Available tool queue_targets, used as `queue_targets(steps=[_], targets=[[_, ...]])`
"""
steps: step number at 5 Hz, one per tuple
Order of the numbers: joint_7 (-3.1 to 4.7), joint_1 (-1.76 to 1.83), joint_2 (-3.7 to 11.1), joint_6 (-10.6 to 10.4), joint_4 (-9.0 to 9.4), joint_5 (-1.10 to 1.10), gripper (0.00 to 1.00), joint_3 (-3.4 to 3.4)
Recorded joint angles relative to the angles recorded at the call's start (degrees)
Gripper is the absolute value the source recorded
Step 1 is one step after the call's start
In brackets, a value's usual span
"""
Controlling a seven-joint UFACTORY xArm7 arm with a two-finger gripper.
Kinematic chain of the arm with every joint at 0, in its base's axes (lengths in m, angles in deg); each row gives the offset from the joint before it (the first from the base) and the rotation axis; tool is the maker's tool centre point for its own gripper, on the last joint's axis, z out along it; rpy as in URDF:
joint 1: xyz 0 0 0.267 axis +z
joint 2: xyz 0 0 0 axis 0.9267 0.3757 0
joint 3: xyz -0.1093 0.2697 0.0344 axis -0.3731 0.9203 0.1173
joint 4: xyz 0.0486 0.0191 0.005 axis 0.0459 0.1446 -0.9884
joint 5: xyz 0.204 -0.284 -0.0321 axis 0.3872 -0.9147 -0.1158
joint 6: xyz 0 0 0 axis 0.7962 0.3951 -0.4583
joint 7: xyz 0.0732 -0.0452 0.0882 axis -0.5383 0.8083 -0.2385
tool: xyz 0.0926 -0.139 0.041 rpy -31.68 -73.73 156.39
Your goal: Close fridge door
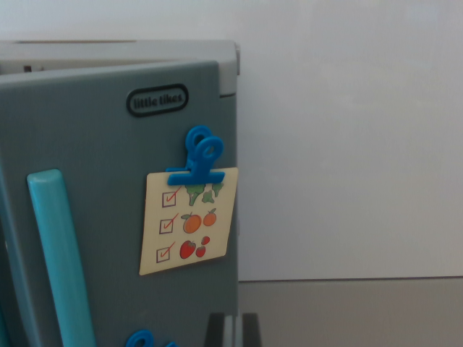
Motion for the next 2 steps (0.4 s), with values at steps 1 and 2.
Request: queue_targets(steps=[1, 2], targets=[[0.00, 0.00, 0.00, 0.00, 0.00, 0.00, 1.00, 0.00], [0.00, 0.00, 1.08, 0.00, 0.00, 0.00, 1.00, 0.23]])
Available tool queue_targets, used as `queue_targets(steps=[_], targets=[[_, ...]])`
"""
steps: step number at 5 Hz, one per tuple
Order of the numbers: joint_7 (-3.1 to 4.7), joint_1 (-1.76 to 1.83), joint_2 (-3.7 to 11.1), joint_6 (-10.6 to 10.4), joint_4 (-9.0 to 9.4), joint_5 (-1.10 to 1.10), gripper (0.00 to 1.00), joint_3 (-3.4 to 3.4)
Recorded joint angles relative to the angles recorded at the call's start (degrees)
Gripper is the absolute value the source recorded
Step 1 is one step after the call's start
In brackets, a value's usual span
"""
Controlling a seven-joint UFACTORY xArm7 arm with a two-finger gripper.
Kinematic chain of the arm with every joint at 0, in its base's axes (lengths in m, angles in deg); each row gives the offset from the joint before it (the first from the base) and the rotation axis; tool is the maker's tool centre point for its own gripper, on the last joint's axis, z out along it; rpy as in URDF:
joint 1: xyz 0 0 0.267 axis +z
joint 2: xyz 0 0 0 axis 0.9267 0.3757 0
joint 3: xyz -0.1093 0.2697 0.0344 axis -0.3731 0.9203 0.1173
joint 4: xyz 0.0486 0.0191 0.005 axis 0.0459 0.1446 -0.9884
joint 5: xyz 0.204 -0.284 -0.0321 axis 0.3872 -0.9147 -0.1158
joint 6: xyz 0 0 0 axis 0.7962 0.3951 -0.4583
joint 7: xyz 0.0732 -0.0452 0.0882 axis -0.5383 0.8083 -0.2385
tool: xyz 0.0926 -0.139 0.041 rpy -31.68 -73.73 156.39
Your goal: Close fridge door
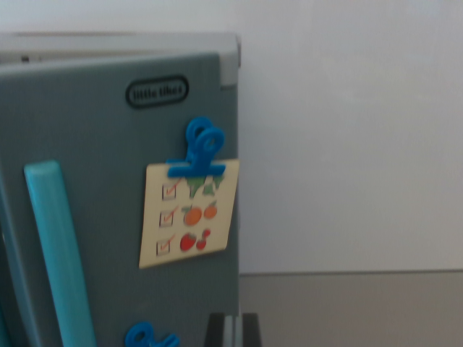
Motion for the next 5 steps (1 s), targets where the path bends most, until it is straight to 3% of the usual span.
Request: queue_targets(steps=[1, 2, 3, 4, 5], targets=[[0.00, 0.00, 0.00, 0.00, 0.00, 0.00, 1.00, 0.00], [0.00, 0.00, 3.29, -0.02, -0.24, 0.00, 1.00, 1.14], [0.00, 0.00, 3.29, -0.02, -0.24, 0.00, 1.00, 1.14], [0.00, 0.00, 7.69, -0.04, -1.07, 0.00, 1.00, 1.95], [0.00, 0.00, 7.69, -0.04, -1.07, 0.00, 1.00, 1.95]])
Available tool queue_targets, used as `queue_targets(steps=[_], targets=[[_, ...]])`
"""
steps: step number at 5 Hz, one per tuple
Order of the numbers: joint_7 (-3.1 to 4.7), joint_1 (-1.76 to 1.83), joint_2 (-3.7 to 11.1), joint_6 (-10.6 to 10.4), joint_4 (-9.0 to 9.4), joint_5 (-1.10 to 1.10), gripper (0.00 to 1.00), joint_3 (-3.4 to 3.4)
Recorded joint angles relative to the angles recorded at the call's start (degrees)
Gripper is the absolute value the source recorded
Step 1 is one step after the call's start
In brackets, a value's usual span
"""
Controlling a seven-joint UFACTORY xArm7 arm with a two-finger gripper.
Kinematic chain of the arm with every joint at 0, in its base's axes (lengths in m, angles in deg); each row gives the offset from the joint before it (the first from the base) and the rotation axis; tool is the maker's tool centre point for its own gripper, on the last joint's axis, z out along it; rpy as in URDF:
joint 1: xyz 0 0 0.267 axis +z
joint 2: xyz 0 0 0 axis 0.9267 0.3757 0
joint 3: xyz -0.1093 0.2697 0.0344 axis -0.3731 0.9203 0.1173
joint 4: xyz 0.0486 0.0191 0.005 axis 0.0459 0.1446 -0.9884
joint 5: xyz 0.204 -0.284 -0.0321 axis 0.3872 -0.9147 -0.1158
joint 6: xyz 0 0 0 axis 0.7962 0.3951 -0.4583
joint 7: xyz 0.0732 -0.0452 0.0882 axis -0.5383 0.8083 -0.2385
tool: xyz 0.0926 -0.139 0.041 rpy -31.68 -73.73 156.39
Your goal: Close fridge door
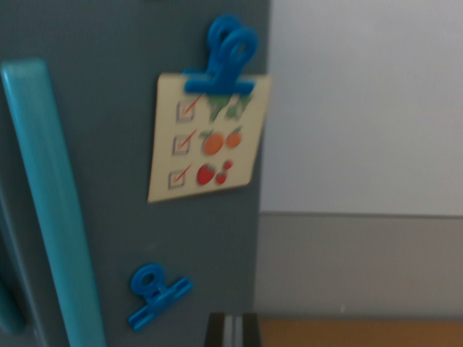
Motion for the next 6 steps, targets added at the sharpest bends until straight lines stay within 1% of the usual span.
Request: queue_targets(steps=[1, 2, 3, 4, 5, 6], targets=[[0.00, 0.00, 5.23, -0.06, -2.36, 0.00, 1.00, 1.25], [0.00, 0.00, 5.23, -0.06, -2.36, 0.00, 1.00, 1.25], [0.00, 0.00, 10.58, -0.12, -5.17, 0.00, 1.00, 2.88], [0.00, 0.00, 10.58, -0.12, -5.17, 0.00, 1.00, 2.88], [0.00, 0.00, 15.23, -0.33, -7.13, 0.00, 1.00, 4.87], [0.00, 0.00, 15.23, -0.33, -7.13, 0.00, 1.00, 4.87]])
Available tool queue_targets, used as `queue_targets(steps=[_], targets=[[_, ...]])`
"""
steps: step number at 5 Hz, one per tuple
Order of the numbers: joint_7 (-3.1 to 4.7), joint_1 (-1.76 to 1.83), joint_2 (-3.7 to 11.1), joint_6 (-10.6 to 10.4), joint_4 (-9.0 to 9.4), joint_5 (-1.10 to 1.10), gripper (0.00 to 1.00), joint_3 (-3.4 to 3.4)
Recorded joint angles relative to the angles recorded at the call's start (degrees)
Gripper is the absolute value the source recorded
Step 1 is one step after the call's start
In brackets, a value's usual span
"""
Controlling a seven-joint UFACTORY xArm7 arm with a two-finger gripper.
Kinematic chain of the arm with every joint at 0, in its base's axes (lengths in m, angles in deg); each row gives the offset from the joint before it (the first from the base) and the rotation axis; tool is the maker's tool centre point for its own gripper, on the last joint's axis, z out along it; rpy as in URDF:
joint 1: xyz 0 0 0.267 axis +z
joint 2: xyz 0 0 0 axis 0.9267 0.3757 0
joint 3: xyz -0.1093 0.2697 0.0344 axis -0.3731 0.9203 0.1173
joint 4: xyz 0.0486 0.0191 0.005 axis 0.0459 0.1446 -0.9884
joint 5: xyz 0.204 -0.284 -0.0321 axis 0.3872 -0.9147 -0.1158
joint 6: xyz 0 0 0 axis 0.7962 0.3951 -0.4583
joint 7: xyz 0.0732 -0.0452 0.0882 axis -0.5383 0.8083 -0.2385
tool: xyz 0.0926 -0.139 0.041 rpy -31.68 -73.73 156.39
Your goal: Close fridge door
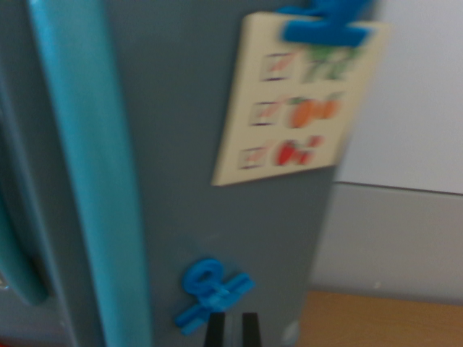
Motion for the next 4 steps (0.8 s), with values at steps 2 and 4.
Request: queue_targets(steps=[2, 4], targets=[[0.00, 0.00, 4.24, -0.05, -2.46, 0.00, 1.00, 1.65], [0.00, 0.00, 8.17, -0.07, -5.35, 0.00, 1.00, 3.22]])
